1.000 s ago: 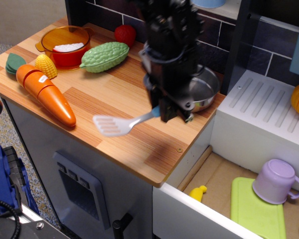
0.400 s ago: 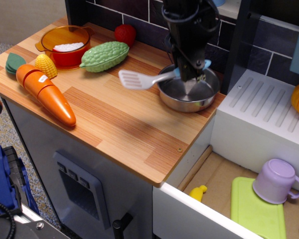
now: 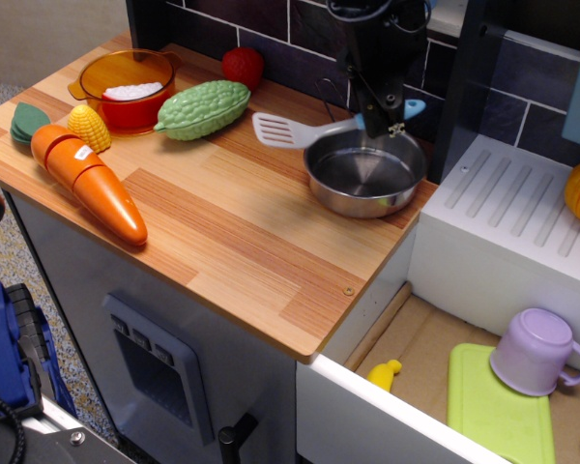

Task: Put spatula in pan

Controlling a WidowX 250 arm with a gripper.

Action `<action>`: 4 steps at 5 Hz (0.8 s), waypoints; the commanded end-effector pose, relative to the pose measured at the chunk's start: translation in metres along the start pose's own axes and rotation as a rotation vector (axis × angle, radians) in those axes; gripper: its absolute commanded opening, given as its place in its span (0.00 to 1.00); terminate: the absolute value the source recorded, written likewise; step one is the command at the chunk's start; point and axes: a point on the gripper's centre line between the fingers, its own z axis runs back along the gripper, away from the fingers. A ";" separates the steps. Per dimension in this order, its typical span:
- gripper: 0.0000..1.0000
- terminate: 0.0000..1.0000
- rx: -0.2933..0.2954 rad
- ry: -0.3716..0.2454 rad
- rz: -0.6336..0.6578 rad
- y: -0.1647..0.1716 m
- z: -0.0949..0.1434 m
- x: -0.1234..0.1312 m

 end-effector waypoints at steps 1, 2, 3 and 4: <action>1.00 0.00 -0.020 -0.098 -0.029 0.021 -0.003 0.001; 1.00 0.00 -0.020 -0.098 -0.029 0.021 -0.003 0.001; 1.00 0.00 -0.020 -0.098 -0.029 0.021 -0.003 0.001; 1.00 1.00 -0.020 -0.098 -0.029 0.021 -0.003 0.001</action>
